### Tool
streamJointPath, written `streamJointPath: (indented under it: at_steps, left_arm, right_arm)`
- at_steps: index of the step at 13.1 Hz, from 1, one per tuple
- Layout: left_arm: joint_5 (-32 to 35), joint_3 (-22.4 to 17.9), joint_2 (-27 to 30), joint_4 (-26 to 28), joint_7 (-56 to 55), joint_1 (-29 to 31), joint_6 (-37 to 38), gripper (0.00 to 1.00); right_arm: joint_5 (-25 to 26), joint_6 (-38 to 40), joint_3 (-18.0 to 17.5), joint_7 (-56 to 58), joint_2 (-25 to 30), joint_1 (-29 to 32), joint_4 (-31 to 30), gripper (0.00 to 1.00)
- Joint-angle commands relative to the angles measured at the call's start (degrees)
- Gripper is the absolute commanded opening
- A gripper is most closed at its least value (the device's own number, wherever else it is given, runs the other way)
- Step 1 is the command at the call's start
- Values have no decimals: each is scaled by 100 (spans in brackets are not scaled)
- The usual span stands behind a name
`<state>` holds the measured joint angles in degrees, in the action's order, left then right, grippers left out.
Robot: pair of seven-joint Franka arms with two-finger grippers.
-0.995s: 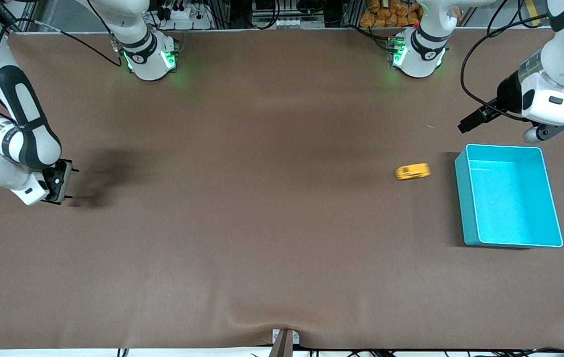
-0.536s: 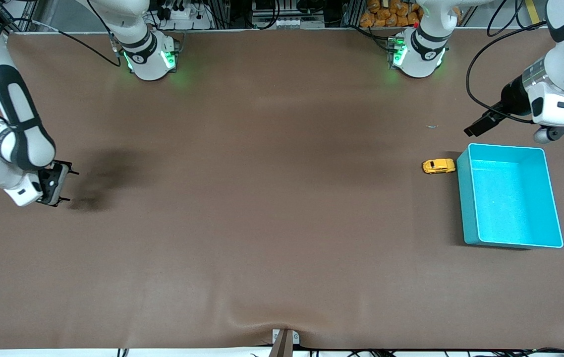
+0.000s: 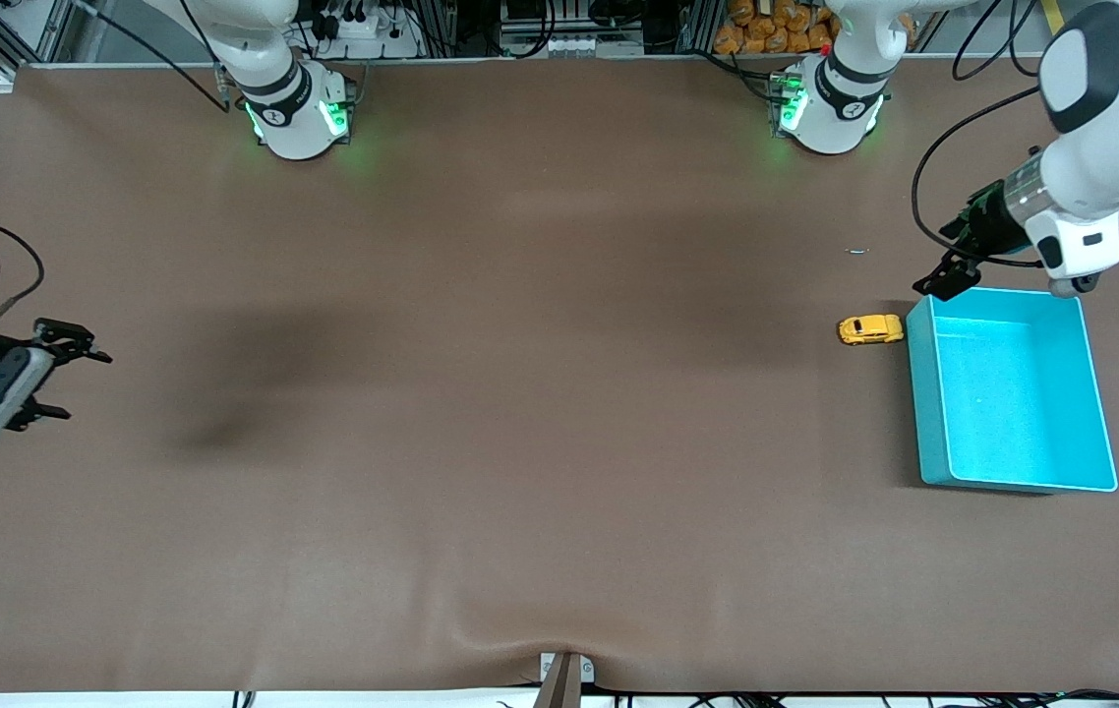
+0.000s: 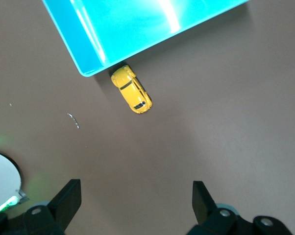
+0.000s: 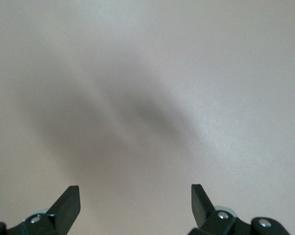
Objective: Wind and store yellow beetle car
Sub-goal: 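Raise the right gripper to rest while the left gripper approaches the car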
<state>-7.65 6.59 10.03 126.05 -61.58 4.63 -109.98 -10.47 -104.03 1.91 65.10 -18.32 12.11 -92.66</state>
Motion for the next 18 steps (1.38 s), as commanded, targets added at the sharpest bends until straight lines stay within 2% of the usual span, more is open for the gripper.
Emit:
streamJointPath:
  at_steps: [1, 3, 6, 8, 12, 15, 18]
  left_arm:
    - [-70, 44, 17, 524, -529, 47, -636, 100]
    - [-61, 53, -27, 841, -916, 47, -1050, 100]
    - [-61, 44, -325, 1018, -1119, 56, -1384, 100]
    - [-27, 44, -518, 1158, -1216, 56, -1726, 100]
    - [62, 44, -668, 1448, -1243, 205, -2237, 100]
    - [62, 44, -791, 1527, -1330, 336, -2422, 100]
    - [62, 44, -958, 1633, -1401, 328, -2660, 100]
  right_arm:
    - [-52, 924, 29, -1660, 83, -278, 833, 100]
    - [88, 1610, 46, -2760, 92, -428, 1327, 100]
    - [387, 2183, 55, -4647, 136, -569, 1732, 100]
    - [405, 2246, 38, -5566, 284, -578, 1830, 100]
    - [423, 2185, 20, -6156, 838, -666, 1769, 100]
    - [941, 2176, 20, -6422, 883, -1044, 1786, 100]
    - [959, 2158, 20, -6395, 962, -1114, 1777, 100]
